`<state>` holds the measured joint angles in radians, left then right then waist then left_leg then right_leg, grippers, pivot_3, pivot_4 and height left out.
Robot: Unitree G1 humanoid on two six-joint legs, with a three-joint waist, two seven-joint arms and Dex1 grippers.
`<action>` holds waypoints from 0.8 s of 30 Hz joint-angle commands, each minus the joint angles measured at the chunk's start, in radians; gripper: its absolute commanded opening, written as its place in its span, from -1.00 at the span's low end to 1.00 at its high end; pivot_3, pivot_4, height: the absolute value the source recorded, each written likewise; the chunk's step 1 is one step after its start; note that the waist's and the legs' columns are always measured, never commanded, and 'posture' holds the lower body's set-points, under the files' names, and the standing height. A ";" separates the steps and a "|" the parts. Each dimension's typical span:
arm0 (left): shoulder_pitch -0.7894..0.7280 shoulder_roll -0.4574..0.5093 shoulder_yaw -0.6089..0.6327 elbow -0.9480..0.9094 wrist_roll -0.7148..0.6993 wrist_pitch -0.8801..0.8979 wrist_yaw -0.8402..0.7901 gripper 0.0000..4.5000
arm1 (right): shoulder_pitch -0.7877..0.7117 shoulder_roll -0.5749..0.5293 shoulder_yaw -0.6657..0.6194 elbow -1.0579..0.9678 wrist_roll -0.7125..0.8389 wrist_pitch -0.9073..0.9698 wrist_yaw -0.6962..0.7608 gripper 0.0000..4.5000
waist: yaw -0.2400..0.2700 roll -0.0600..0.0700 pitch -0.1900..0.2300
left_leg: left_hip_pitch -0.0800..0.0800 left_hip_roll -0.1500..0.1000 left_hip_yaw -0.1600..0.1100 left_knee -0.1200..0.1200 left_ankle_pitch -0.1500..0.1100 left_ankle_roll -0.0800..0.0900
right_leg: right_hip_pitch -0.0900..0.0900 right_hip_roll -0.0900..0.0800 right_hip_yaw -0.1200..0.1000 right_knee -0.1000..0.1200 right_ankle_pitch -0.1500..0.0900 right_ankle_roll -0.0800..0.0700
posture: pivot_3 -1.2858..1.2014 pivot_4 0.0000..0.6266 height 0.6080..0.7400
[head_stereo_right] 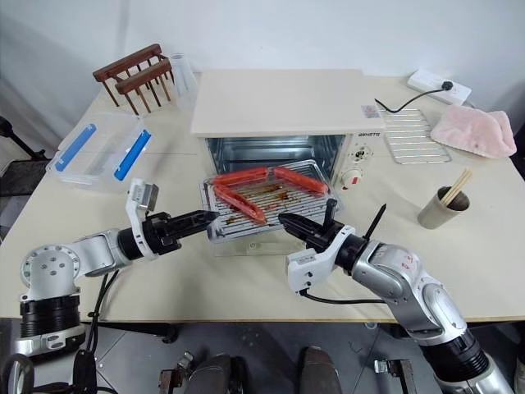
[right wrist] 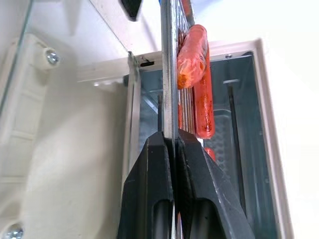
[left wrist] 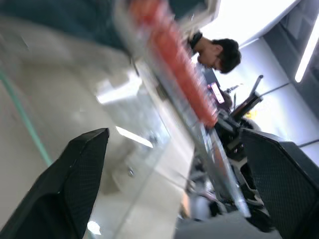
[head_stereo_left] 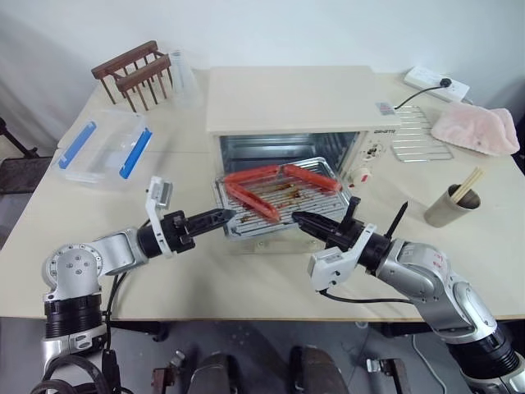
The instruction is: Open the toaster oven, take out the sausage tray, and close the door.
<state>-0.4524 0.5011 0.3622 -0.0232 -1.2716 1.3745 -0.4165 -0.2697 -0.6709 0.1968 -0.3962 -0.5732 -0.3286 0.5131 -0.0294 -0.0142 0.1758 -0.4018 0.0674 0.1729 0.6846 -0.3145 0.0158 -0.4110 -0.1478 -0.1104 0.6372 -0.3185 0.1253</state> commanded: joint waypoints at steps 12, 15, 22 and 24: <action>-0.069 -0.052 0.009 0.140 -0.325 0.060 0.338 -0.49 | -0.013 0.007 0.002 -0.014 0.027 -0.044 0.013 -1.00 | 0.003 0.000 0.000 | 0.000 -0.001 -0.001 0.001 0.000 0.000 | 0.001 0.000 0.001 0.000 0.000 0.000 | 0.03 -0.52 1.00; -0.081 -0.036 -0.026 0.177 -0.407 0.063 0.392 -0.49 | -0.015 0.006 0.001 -0.011 0.032 -0.045 0.016 -1.00 | 0.003 0.000 0.000 | 0.001 -0.001 -0.001 0.001 0.000 0.000 | 0.001 -0.001 0.001 0.000 0.000 0.000 | 0.03 -0.52 1.00; -0.078 -0.015 -0.095 0.200 -0.516 0.006 0.505 -0.73 | -0.021 0.007 -0.005 -0.006 0.036 -0.041 0.022 -1.00 | 0.003 0.000 0.000 | 0.001 -0.001 -0.001 0.001 0.000 0.000 | 0.001 0.000 0.001 0.001 0.000 0.000 | 0.03 -0.52 1.00; -0.073 -0.014 -0.110 0.202 -0.561 -0.022 0.536 -0.98 | -0.018 0.009 -0.007 -0.007 0.040 -0.037 0.026 -1.00 | 0.003 0.000 0.000 | 0.001 -0.001 -0.001 0.001 0.001 0.000 | 0.002 0.000 0.001 0.001 0.000 0.000 | 0.03 -0.52 1.00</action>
<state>-0.5270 0.4818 0.2636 0.1844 -1.7804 1.3755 0.0963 -0.2703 -0.6704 0.2154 -0.3781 -0.5694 -0.3575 0.5512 -0.0266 -0.0146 0.1757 -0.4007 0.0664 0.1719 0.6852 -0.3139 0.0156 -0.4095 -0.1483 -0.1092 0.6376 -0.3185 0.1253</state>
